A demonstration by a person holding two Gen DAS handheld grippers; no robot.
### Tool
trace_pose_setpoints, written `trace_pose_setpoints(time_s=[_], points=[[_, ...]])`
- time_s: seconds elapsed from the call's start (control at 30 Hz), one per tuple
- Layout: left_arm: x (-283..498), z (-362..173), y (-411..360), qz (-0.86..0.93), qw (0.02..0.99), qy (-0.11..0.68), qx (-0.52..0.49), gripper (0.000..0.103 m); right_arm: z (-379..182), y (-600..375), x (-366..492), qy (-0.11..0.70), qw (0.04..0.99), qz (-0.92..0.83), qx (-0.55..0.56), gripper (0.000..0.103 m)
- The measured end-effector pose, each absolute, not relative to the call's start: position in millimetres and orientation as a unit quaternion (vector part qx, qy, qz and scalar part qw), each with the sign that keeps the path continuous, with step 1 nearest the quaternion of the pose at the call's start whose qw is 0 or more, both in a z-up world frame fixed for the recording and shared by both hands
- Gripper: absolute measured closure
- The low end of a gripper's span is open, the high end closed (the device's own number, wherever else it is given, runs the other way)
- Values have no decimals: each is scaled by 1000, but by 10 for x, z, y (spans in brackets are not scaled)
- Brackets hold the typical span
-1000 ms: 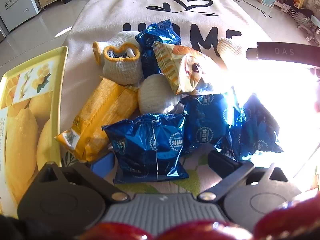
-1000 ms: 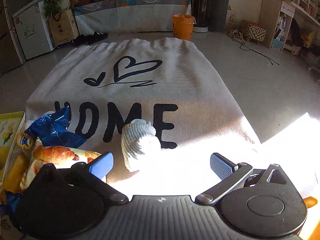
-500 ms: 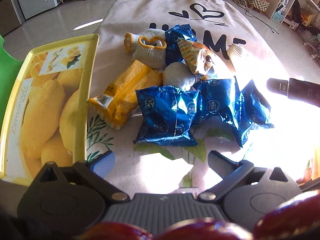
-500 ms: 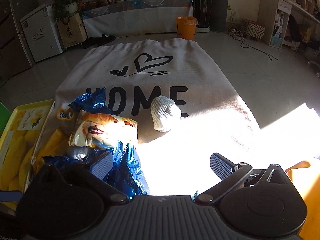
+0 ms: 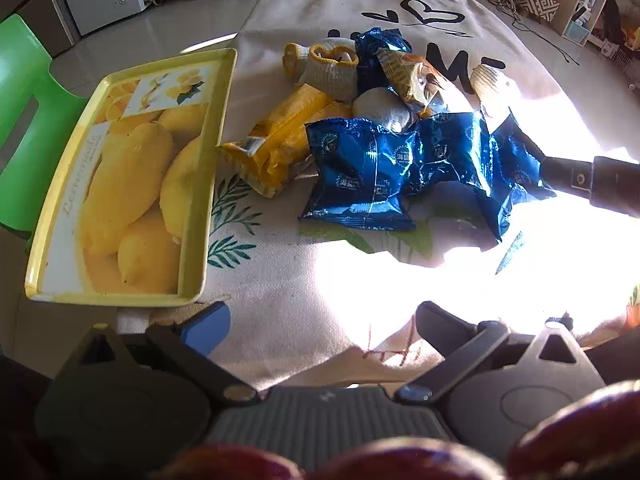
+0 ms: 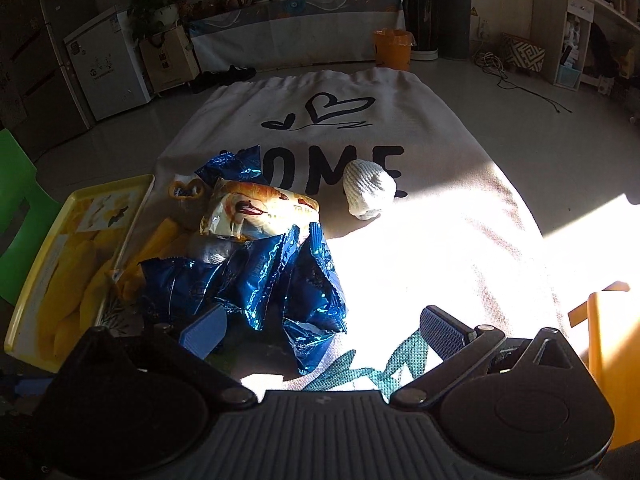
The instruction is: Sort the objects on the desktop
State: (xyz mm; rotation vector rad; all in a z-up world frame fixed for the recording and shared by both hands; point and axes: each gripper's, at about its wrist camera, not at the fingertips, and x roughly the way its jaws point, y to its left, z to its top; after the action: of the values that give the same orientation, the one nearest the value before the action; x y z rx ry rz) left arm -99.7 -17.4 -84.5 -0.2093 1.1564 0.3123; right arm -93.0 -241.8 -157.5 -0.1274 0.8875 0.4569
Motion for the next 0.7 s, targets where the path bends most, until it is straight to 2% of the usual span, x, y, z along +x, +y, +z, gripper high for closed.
trace_pose_setpoints(time_s=[0.3, 0.5, 0.7], points=[[-1160, -858, -232, 165, 815, 548, -92, 0, -1522, -2385, -1137, 400, 880, 243, -84, 0], [-1234, -867, -246, 181, 813, 546, -88, 0, -1577, -2402, -1099, 448, 862, 232, -59, 0], [-1274, -866, -262, 197, 813, 542, -79, 0, -1634, -2405, -1093, 461, 858, 217, -69, 0]])
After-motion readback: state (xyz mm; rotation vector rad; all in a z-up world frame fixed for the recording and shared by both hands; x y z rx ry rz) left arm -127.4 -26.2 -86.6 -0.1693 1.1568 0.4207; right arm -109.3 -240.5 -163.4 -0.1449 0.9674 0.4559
